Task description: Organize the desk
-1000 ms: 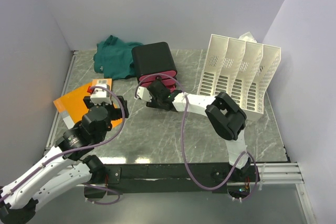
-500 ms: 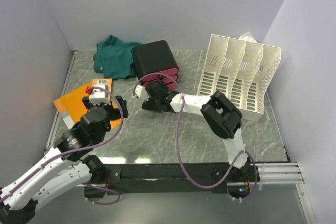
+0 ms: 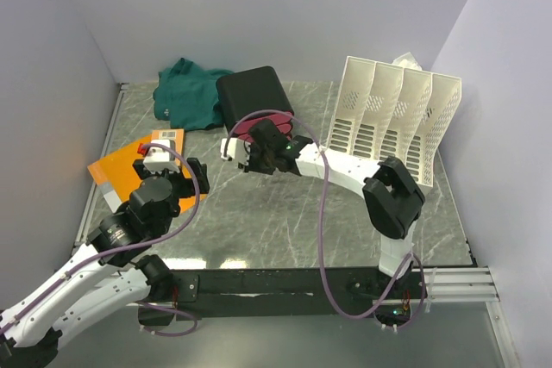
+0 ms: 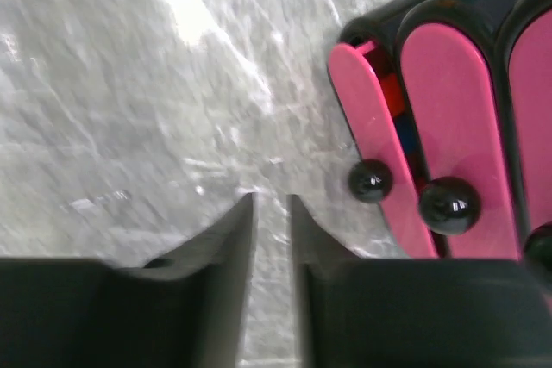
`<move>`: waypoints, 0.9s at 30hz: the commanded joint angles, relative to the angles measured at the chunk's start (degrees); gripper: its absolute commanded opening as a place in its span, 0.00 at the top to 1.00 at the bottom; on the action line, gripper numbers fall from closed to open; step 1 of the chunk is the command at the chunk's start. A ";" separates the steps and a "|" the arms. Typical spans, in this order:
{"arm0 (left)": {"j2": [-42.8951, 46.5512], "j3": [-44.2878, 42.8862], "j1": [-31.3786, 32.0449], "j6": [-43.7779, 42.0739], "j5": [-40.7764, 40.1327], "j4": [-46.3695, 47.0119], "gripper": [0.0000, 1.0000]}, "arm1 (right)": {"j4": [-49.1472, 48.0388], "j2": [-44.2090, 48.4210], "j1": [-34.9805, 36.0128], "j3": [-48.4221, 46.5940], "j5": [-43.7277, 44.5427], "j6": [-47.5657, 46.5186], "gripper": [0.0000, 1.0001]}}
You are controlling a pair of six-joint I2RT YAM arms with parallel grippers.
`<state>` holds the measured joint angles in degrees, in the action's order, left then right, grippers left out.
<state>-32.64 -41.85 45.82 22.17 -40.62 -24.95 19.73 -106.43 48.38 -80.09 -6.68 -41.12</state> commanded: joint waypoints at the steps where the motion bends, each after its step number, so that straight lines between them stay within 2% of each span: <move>1: 0.30 -0.43 -0.30 0.50 -1.04 0.69 0.00 | 5.50 -3.51 -1.71 -4.80 -1.33 -3.87 0.80; 3: 0.39 -0.43 -0.30 0.33 -1.21 0.60 0.01 | 4.80 -6.14 -1.71 -6.38 -0.27 -4.58 0.84; 4: 0.39 -0.43 -0.30 0.50 -1.30 0.52 0.01 | 4.62 -7.11 -1.62 -7.09 1.13 -4.75 0.90; 7: 0.65 -0.43 -0.30 0.68 -1.74 0.34 0.01 | 4.35 -11.68 -1.45 -11.30 4.38 -4.14 0.97; 12: 1.44 -0.43 -0.30 0.77 -2.44 0.34 0.00 | -0.29 -15.82 -0.92 -14.04 9.83 -2.74 0.98; 15: 1.88 -0.34 -0.30 0.85 -2.62 0.43 0.01 | -6.79 -16.26 -0.31 -12.72 15.28 -0.81 0.95; 20: 1.71 -0.25 -0.30 0.77 -2.62 0.25 0.00 | -17.77 -15.74 -0.13 -8.95 18.81 1.57 0.77; 22: 1.53 -0.43 -0.30 0.94 -2.53 0.34 0.01 | -18.67 -15.56 0.22 -8.59 18.46 1.92 0.69; 27: 1.62 -0.43 -0.30 1.12 -2.62 0.08 0.00 | -15.35 -14.69 0.57 -9.03 16.18 2.98 0.63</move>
<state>-31.22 -41.85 45.82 22.26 -41.98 -25.12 6.87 -123.57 48.42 -88.79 9.76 -39.99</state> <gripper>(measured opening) 0.995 0.358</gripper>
